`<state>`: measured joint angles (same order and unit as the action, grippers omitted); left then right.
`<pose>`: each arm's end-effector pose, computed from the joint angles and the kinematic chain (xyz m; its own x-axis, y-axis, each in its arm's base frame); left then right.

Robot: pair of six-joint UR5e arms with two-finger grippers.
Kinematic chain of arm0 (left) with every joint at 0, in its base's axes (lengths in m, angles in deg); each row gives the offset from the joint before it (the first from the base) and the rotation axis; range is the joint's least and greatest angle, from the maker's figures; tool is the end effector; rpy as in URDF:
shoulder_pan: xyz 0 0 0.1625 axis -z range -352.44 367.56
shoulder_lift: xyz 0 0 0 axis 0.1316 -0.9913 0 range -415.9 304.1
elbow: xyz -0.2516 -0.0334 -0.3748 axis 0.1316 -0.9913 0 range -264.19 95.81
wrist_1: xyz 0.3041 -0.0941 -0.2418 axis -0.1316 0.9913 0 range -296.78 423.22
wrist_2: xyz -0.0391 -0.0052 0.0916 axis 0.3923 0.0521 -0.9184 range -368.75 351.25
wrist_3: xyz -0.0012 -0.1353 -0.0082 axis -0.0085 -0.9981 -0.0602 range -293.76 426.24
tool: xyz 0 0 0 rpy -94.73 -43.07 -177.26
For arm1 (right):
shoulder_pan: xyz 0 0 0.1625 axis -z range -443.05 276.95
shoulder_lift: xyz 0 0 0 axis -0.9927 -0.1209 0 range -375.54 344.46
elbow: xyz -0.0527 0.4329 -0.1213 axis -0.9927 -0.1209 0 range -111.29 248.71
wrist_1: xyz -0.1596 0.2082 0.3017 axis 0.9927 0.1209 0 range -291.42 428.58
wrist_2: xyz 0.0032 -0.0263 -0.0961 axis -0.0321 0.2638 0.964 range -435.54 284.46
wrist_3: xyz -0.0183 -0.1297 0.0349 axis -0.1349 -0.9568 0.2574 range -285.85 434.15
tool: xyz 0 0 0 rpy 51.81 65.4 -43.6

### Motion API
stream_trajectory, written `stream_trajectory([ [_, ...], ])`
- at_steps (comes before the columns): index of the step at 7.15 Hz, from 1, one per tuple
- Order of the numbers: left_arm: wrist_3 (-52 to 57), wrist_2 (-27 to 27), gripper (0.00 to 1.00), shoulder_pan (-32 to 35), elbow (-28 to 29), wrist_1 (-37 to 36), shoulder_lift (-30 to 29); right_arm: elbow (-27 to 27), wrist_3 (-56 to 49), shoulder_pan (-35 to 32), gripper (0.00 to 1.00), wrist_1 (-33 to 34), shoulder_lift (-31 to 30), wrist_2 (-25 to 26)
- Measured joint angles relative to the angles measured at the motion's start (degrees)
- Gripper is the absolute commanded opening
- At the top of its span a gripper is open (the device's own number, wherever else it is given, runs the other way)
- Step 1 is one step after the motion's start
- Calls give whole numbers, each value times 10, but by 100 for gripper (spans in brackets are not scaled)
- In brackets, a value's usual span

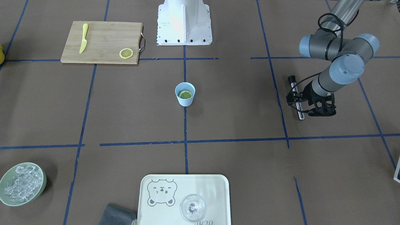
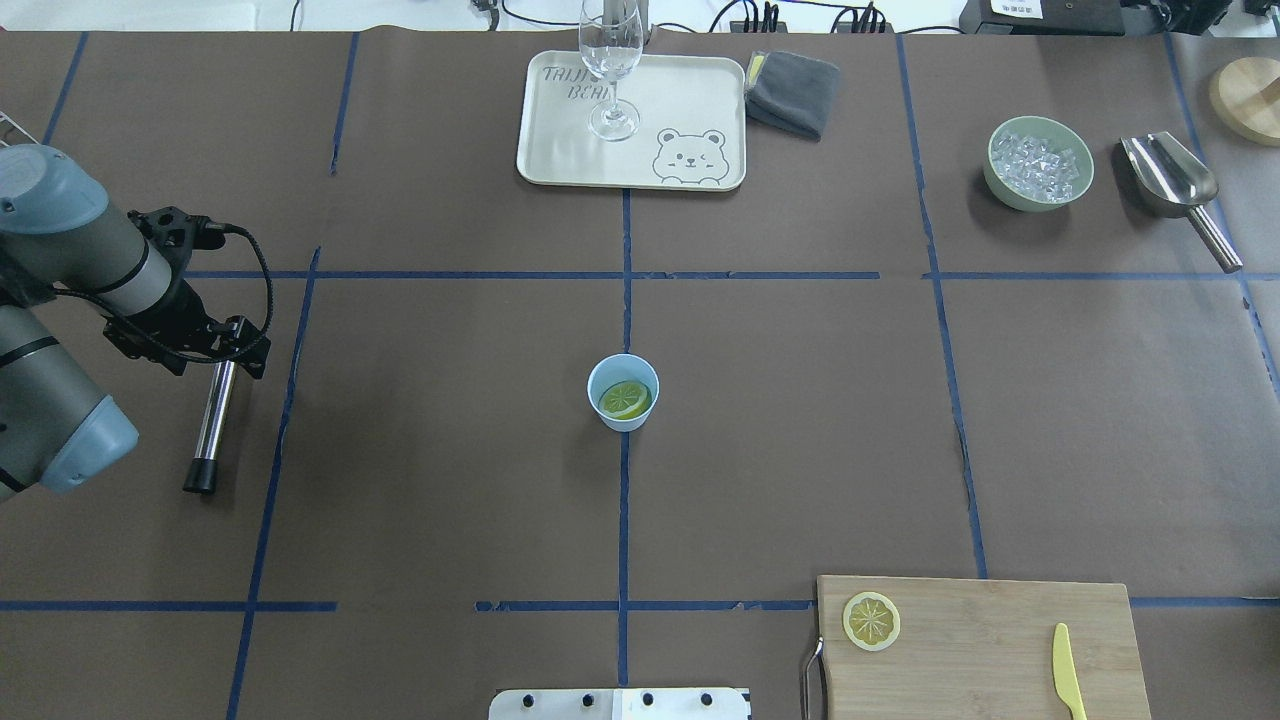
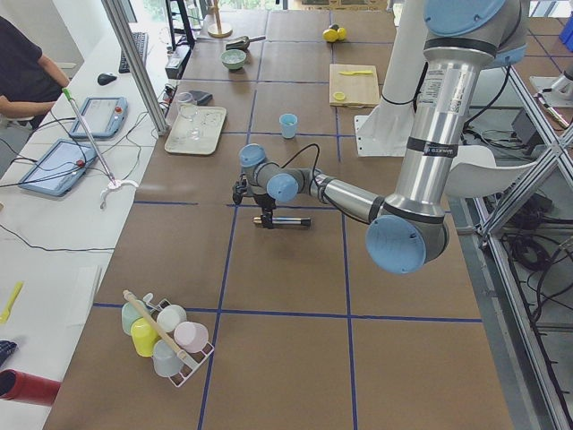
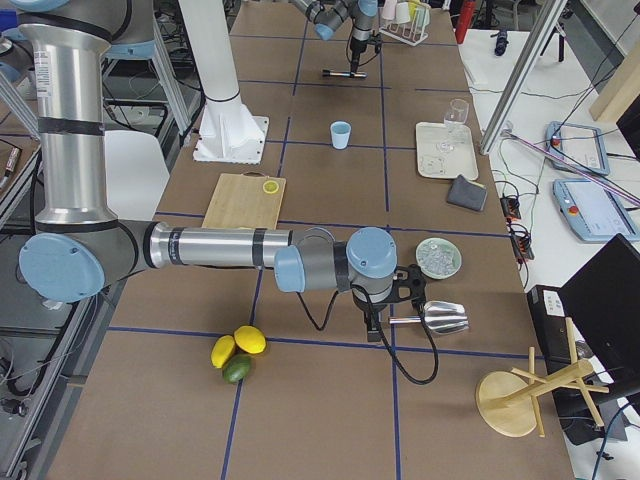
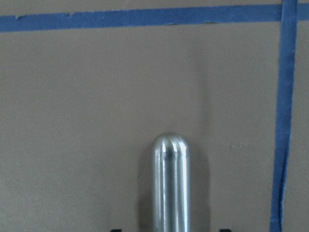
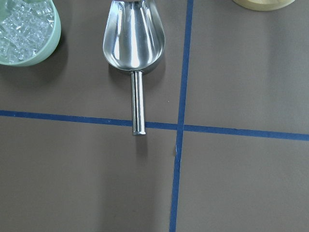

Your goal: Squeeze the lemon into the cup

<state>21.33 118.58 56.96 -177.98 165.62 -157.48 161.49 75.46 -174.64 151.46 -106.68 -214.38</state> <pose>0.3470 -0.4832 0.5549 0.7038 0.0442 -0.7090 -0.1115 0.9926 -0.0489 0.0444 -0.4789 0.6773 0.6604 -0.0737 0.7473 -0.0425 0.9899 0.1352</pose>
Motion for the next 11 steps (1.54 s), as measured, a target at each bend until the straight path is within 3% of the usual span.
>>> stream_trajectory([
  [4,14,6,100,78,-72,-5,-1,2,1,0,100,0,0,0],
  [6,96,7,100,148,-84,-9,-1,1,1,0,100,1,-2,0],
  [8,221,7,100,233,-47,-17,6,0,2,0,100,1,-8,-4],
  [11,428,6,100,362,74,-38,18,0,2,0,100,5,-13,-7],
])
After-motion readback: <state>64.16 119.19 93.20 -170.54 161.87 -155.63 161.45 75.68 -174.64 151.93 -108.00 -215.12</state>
